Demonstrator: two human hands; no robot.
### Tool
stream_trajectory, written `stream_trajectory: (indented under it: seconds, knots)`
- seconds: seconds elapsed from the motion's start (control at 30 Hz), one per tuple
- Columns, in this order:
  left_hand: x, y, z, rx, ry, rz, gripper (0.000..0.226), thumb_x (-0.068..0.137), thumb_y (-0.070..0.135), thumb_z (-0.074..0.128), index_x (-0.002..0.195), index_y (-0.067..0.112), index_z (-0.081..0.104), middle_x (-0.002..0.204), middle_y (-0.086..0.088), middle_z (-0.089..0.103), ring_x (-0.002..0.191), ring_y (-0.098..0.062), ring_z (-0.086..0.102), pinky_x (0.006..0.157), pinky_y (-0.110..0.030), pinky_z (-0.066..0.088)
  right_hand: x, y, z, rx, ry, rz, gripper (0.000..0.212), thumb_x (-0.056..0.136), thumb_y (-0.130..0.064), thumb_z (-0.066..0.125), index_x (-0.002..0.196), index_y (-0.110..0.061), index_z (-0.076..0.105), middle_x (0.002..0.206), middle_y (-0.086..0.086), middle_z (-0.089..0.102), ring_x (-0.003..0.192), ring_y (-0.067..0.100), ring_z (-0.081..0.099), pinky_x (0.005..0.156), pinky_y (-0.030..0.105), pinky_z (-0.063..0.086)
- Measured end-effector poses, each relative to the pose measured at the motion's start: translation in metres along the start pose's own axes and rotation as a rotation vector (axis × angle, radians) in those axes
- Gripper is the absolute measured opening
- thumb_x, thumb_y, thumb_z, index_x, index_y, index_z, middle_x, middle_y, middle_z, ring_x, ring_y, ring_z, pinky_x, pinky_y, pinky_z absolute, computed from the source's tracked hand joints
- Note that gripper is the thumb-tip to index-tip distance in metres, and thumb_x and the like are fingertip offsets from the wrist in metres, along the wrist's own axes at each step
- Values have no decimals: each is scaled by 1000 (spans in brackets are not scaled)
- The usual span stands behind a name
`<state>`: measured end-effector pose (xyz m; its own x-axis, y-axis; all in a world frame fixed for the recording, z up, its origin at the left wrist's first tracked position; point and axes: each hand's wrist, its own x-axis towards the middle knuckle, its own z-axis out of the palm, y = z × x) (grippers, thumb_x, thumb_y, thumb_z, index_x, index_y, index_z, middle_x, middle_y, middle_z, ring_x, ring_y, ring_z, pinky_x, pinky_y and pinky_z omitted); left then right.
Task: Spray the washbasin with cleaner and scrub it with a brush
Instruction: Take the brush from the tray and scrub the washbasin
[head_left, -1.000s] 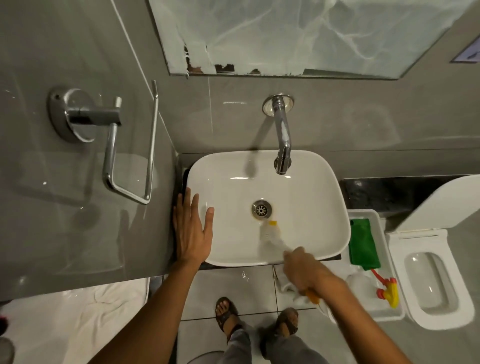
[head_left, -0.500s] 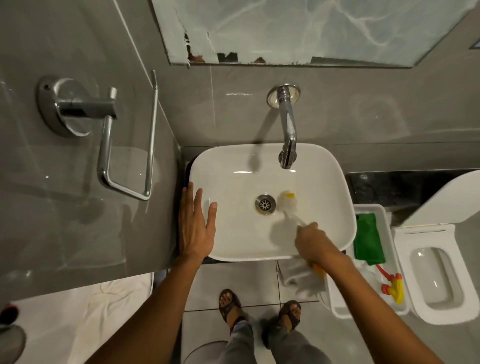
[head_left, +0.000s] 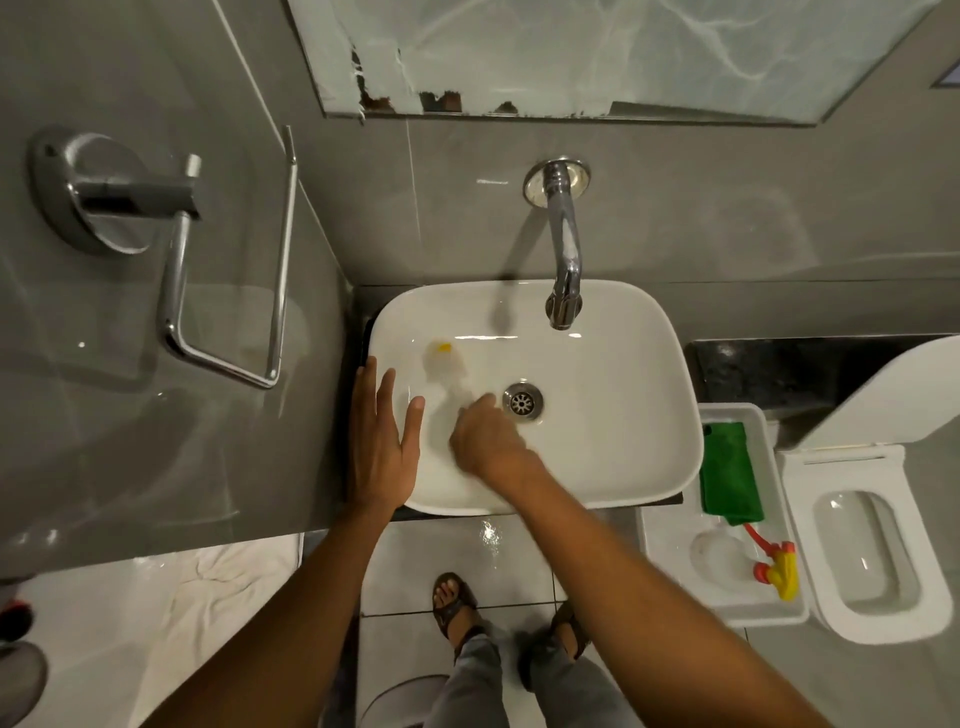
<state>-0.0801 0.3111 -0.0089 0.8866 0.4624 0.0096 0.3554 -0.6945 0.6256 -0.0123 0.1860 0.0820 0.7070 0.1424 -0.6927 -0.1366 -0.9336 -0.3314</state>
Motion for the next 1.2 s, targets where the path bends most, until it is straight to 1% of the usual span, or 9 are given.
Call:
stream_trajectory:
  seconds: [0.17, 0.3, 0.4, 0.7, 0.8, 0.87, 0.97, 1.03, 1.2]
  knots:
    - [0, 0, 0, -12, -36, -24, 71, 110, 58, 35, 168, 17, 36, 183, 1, 13, 169, -22, 12, 134, -41, 17, 36, 75, -73, -109, 198, 206, 57, 107, -15, 40, 158, 9, 28, 155, 20, 48, 141, 38, 53, 112, 46, 44]
    - [-1, 0, 0, -20, -37, -28, 75, 108, 62, 31, 168, 18, 34, 183, 2, 12, 169, -22, 12, 133, -39, 16, 4, 180, -92, -282, 178, 325, 40, 103, -15, 46, 137, 4, 54, 129, 21, 62, 117, 39, 64, 79, 40, 46]
    - [-1, -2, -1, -14, -50, -35, 75, 109, 63, 30, 169, 18, 32, 183, 3, 10, 170, -20, 10, 135, -40, 15, -29, 202, -62, -374, 81, 324, 34, 101, -19, 49, 128, -1, 60, 121, 16, 63, 108, 35, 65, 73, 38, 45]
    - [-2, -3, -1, -42, -48, -33, 92, 103, 79, 14, 170, 19, 30, 183, 5, 8, 170, -18, 8, 135, -40, 15, -79, 80, 21, -299, -188, 2, 37, 104, -6, 42, 134, 5, 61, 135, 24, 62, 126, 38, 63, 90, 38, 50]
    - [-3, -3, -2, -50, -40, -24, 90, 105, 77, 15, 170, 17, 31, 183, 2, 11, 170, -19, 9, 135, -39, 15, -59, 28, 21, -164, -295, -64, 34, 103, -2, 42, 121, 8, 69, 102, 23, 68, 114, 39, 71, 74, 28, 51]
    - [-3, -3, -1, -63, -45, -20, 84, 108, 71, 20, 170, 16, 31, 183, 1, 12, 170, -19, 10, 136, -40, 17, -38, 10, 14, -143, -227, -90, 32, 105, -5, 40, 116, 4, 68, 103, 23, 68, 107, 39, 71, 67, 27, 48]
    - [-1, -3, 0, -79, -48, -30, 75, 111, 61, 27, 169, 16, 32, 183, 2, 12, 169, -18, 10, 136, -41, 18, -8, 13, -3, -185, 22, -81, 39, 109, -8, 36, 140, 2, 56, 136, 20, 65, 125, 37, 65, 97, 36, 48]
    - [-1, -4, 0, -92, -47, -36, 71, 112, 58, 30, 169, 17, 32, 183, 4, 12, 169, -17, 10, 136, -40, 18, 12, 28, -20, 36, 159, 51, 39, 109, -12, 40, 144, 4, 46, 141, 20, 60, 130, 37, 61, 97, 38, 47]
    - [-1, -4, 0, -98, -52, -38, 68, 113, 56, 31, 170, 20, 30, 183, 5, 11, 170, -18, 10, 135, -41, 18, 15, 109, -74, -45, 186, 271, 42, 105, -12, 43, 141, 7, 48, 138, 23, 58, 118, 37, 69, 97, 41, 58]
